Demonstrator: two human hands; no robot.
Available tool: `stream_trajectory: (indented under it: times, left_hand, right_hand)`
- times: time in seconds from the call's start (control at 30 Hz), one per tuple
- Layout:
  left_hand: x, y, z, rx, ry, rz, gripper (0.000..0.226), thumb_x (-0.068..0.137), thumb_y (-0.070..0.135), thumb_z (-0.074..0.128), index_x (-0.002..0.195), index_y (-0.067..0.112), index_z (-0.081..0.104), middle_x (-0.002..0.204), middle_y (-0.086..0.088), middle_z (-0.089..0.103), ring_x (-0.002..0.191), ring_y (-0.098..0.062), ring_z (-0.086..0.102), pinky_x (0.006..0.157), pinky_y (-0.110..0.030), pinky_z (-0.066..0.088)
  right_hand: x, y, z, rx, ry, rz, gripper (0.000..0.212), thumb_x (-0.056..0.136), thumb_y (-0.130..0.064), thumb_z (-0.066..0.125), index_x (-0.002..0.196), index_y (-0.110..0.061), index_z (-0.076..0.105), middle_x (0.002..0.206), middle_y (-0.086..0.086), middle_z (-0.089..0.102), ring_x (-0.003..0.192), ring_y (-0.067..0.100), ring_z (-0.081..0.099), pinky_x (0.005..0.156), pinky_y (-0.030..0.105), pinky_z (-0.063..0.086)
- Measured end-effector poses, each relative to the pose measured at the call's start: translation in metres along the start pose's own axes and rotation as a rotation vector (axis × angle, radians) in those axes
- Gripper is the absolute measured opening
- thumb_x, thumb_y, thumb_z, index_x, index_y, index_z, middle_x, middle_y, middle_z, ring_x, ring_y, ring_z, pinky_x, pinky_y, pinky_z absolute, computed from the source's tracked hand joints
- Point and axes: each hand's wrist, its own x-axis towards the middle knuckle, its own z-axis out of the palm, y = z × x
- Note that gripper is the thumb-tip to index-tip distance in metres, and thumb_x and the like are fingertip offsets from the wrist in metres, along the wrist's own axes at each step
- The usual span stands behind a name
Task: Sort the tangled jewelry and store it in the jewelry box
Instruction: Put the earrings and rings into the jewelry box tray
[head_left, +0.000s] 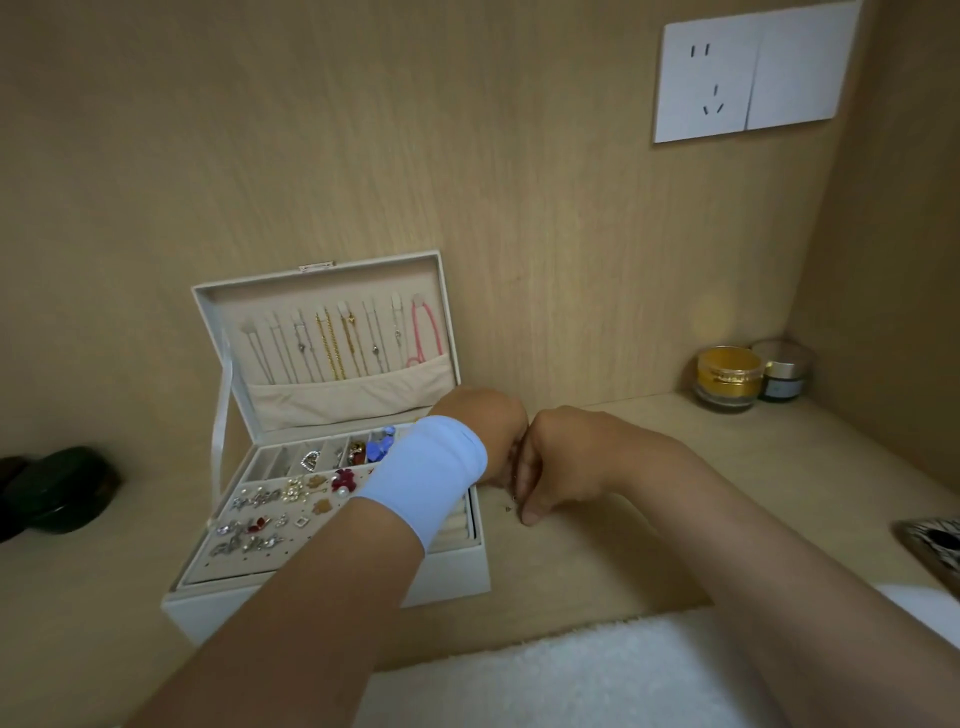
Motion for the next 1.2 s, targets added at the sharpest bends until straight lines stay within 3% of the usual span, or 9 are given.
stream_trajectory:
  times: [0.17, 0.33, 0.47, 0.57, 0.67, 0.73, 0.87, 1.0, 1.2]
  left_hand:
    - [-0.01, -0.01, -0.008, -0.141, 0.221, 0.022, 0.016, 0.087, 0.02, 0.064, 0.094, 0.029, 0.074, 0.096, 0.009, 0.071, 0.091, -0.017, 0.059, 0.078, -0.022, 0.04]
    - [-0.016, -0.018, -0.008, -0.308, 0.201, 0.008, 0.017, 0.085, 0.02, 0.067, 0.098, 0.03, 0.074, 0.093, 0.013, 0.074, 0.097, -0.011, 0.063, 0.093, -0.025, 0.047]
    - [-0.018, -0.025, -0.002, -0.604, 0.217, -0.007, 0.02, 0.085, 0.014, 0.064, 0.093, 0.031, 0.07, 0.084, 0.016, 0.073, 0.087, -0.005, 0.066, 0.091, -0.031, 0.053]
    - [-0.022, -0.029, -0.002, -0.854, 0.242, 0.037, 0.022, 0.084, 0.009, 0.071, 0.088, 0.031, 0.071, 0.083, 0.009, 0.074, 0.085, -0.007, 0.069, 0.094, -0.035, 0.054]
    - [-0.024, -0.031, -0.001, -0.91, 0.271, 0.069, 0.02, 0.084, 0.012, 0.074, 0.087, 0.032, 0.071, 0.09, 0.002, 0.073, 0.091, -0.012, 0.068, 0.096, -0.033, 0.053]
    - [-0.025, -0.032, 0.002, -0.922, 0.283, 0.064, 0.017, 0.086, 0.016, 0.073, 0.088, 0.032, 0.071, 0.093, 0.002, 0.072, 0.092, -0.011, 0.066, 0.096, -0.031, 0.051]
    - [-0.028, -0.034, 0.007, -0.919, 0.256, 0.032, 0.016, 0.091, 0.019, 0.069, 0.086, 0.034, 0.073, 0.081, 0.015, 0.07, 0.077, 0.004, 0.062, 0.084, -0.022, 0.05]
    - [-0.031, -0.034, 0.007, -0.909, 0.28, 0.014, 0.01, 0.092, 0.023, 0.068, 0.088, 0.029, 0.075, 0.077, 0.016, 0.072, 0.07, 0.009, 0.061, 0.074, -0.016, 0.046]
    - [-0.036, -0.035, 0.003, -1.0, 0.362, 0.028, 0.011, 0.093, 0.023, 0.067, 0.086, 0.03, 0.073, 0.082, 0.014, 0.072, 0.069, 0.004, 0.061, 0.07, -0.013, 0.047]
  right_hand:
    - [-0.005, 0.003, -0.003, -0.02, -0.029, 0.034, 0.012, 0.072, -0.031, 0.084, 0.083, -0.028, 0.08, 0.078, -0.014, 0.073, 0.079, 0.005, 0.067, 0.077, 0.029, 0.056]
    - [-0.007, 0.015, -0.009, 0.03, -0.06, 0.076, 0.012, 0.073, -0.023, 0.079, 0.067, -0.031, 0.072, 0.068, -0.014, 0.069, 0.066, 0.001, 0.062, 0.067, 0.024, 0.053]
    - [-0.005, 0.019, -0.012, 0.257, 0.141, 0.044, 0.016, 0.077, -0.018, 0.079, 0.086, -0.029, 0.07, 0.079, -0.012, 0.068, 0.067, 0.002, 0.061, 0.063, 0.018, 0.049]
    - [-0.006, 0.019, -0.012, 0.553, 0.085, 0.008, 0.033, 0.078, -0.017, 0.085, 0.108, -0.018, 0.071, 0.094, 0.003, 0.075, 0.07, 0.012, 0.063, 0.067, 0.026, 0.052]
    - [-0.006, 0.019, -0.009, 0.675, 0.057, -0.06, 0.011, 0.089, -0.014, 0.075, 0.097, -0.008, 0.076, 0.092, 0.014, 0.076, 0.064, 0.023, 0.059, 0.066, 0.035, 0.051]
    - [-0.007, 0.019, -0.011, 0.709, 0.079, -0.075, 0.01, 0.093, -0.01, 0.069, 0.095, -0.002, 0.075, 0.092, 0.015, 0.077, 0.056, 0.016, 0.059, 0.062, 0.031, 0.05]
    - [-0.012, 0.019, -0.019, 0.574, 0.01, -0.042, 0.023, 0.084, -0.01, 0.079, 0.106, -0.006, 0.075, 0.09, 0.012, 0.076, 0.066, 0.007, 0.063, 0.061, 0.02, 0.05]
    - [-0.008, 0.016, -0.013, 0.183, -0.037, 0.007, 0.025, 0.075, -0.022, 0.087, 0.099, -0.026, 0.08, 0.079, -0.018, 0.071, 0.073, -0.005, 0.062, 0.069, 0.008, 0.045]
    - [-0.006, 0.009, -0.005, 0.044, -0.052, 0.027, 0.018, 0.071, -0.027, 0.086, 0.087, -0.033, 0.081, 0.078, -0.022, 0.074, 0.077, -0.007, 0.065, 0.08, 0.024, 0.054]
